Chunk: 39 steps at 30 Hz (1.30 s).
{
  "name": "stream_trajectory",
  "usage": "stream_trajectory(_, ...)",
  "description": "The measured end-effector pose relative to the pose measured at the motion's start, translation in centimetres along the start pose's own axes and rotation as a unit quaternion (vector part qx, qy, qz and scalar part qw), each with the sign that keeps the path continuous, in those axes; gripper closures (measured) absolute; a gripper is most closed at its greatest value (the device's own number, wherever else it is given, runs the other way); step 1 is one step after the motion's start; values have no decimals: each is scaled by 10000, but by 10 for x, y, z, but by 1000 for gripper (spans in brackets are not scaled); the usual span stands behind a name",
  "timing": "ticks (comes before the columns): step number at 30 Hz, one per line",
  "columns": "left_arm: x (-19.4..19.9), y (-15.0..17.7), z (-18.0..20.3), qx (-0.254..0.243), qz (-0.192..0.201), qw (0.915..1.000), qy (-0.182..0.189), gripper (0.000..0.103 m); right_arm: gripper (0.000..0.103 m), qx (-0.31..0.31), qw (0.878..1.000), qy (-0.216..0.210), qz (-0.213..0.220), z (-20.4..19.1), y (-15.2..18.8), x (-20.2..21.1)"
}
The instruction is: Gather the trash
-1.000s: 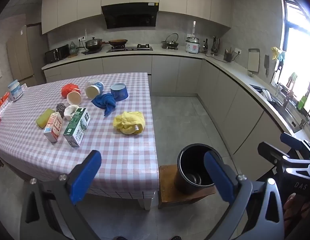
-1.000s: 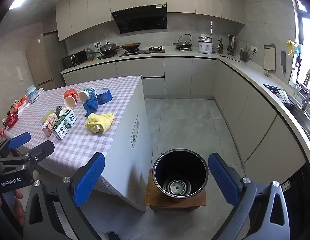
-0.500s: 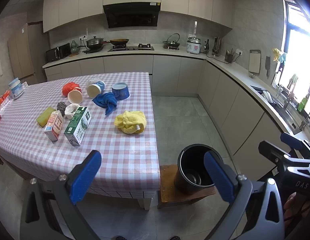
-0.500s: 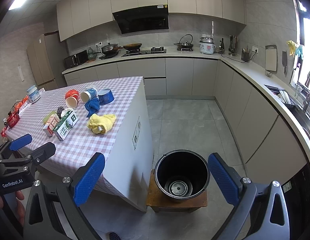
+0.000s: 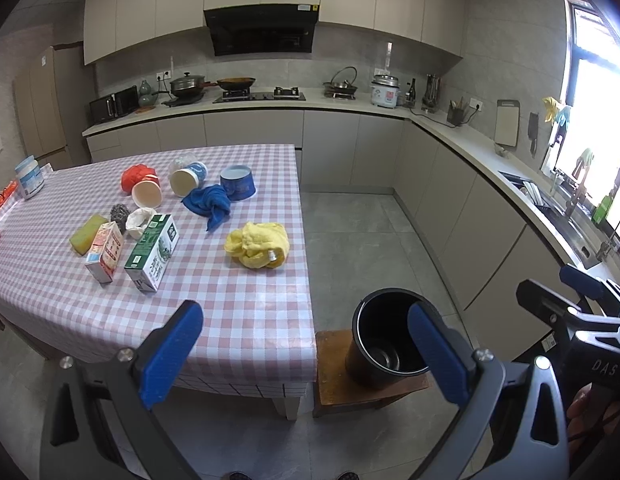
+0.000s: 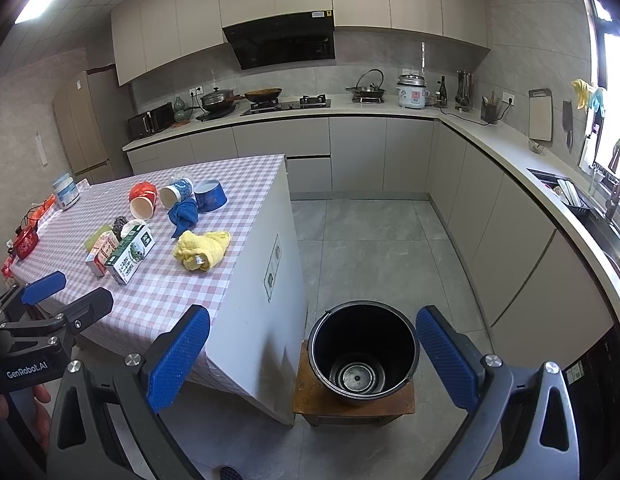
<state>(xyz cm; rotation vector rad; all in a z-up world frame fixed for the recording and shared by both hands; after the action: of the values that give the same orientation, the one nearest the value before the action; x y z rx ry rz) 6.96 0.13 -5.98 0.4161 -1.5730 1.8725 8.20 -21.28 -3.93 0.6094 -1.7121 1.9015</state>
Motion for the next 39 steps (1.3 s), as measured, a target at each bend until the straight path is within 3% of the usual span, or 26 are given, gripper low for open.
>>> stream_trajectory(39, -7, -1, 4, 16, -20, 10000, 64, 0, 0, -27, 10000, 29, -17, 5, -4, -2)
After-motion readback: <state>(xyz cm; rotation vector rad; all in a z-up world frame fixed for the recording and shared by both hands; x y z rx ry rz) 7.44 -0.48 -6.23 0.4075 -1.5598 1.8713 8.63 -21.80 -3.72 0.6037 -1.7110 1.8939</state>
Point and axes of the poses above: each gripper's, at about its wrist camera, not at the fingertips, and x roughly against the way its jaws point, z to its right, y to its underside, the point moved 9 cm from there along -x, roughly the way its jaws point, and after that the axes turned 15 degrees about y, right-handed, at the moved point
